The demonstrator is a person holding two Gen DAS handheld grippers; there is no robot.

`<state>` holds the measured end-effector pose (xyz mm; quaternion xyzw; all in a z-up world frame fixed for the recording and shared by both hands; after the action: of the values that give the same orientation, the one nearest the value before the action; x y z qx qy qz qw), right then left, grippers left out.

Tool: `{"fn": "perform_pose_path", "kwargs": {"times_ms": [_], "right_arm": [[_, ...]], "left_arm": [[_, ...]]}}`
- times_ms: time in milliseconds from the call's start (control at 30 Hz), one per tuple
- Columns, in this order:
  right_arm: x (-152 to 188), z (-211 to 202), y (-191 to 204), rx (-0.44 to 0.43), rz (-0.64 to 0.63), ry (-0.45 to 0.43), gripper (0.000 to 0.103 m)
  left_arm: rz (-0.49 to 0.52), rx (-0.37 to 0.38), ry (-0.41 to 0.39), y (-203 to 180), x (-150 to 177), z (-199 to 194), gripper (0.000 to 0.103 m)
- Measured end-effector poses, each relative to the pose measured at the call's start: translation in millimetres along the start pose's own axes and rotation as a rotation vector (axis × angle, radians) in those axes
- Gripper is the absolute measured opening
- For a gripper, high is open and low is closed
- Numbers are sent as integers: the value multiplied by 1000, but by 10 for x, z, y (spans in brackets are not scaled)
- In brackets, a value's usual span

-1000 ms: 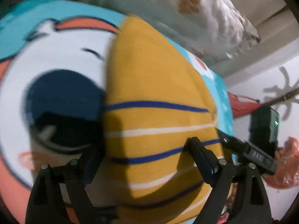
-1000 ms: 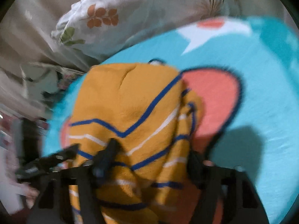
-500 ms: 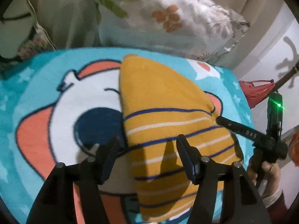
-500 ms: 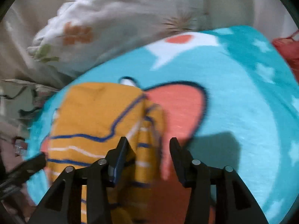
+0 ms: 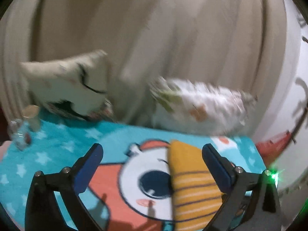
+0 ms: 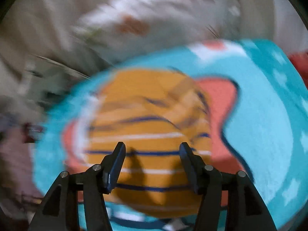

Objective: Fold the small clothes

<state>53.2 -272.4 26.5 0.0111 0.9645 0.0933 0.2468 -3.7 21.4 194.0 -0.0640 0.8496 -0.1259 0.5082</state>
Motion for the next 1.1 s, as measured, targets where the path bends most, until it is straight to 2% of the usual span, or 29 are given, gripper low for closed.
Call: {"fn": "perform_pose_path", "kwargs": {"times_ms": [33, 67, 133, 167, 233, 333, 400, 567, 700, 800, 900, 967, 1100], "right_arm": [[66, 117, -103, 77, 24, 27, 73], [104, 121, -155, 108, 45, 37, 80], [142, 53, -223, 101, 107, 49, 81], [152, -16, -223, 100, 123, 45, 81], [137, -149, -149, 123, 114, 18, 81], [78, -346, -39, 125, 101, -27, 81], [10, -489, 52, 113, 104, -63, 81], [-44, -855, 396, 101, 77, -141, 81], [60, -1071, 571, 166, 48, -168, 81], [169, -1211, 554, 210, 54, -176, 81], [253, -1311, 463, 246, 90, -158, 81], [283, -1317, 382, 265, 130, -128, 81], [293, -1086, 321, 270, 181, -62, 81]], "left_arm": [[-10, 6, -23, 48, -64, -118, 103], [-13, 16, -39, 83, -102, -195, 103], [5, -8, -76, 111, -180, -375, 103], [30, -43, -80, 112, -227, -439, 103], [92, -79, -83, 84, -278, -522, 103], [187, -143, -148, 27, -293, -662, 103], [216, -160, -174, 8, -271, -698, 103], [233, -113, -43, -22, -346, -566, 103], [295, -109, -6, -109, -477, -481, 103], [272, -98, 44, -100, -525, -413, 103], [225, -104, 87, -37, -491, -398, 103], [209, -112, 88, 28, -450, -433, 103], [162, -134, 80, 233, -320, -471, 103]]}}
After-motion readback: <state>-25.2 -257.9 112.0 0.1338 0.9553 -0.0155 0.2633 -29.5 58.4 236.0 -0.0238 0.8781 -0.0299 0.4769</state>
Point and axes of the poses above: each gripper's, at about its wrist camera, not at the fingertips, and z roughly the way its jaws point, y to its left, x to its underside, the point moved 3 cm from there along z, roughly the way its jaws point, and after that the axes turned 10 degrees about x, right-handed, at the moved point
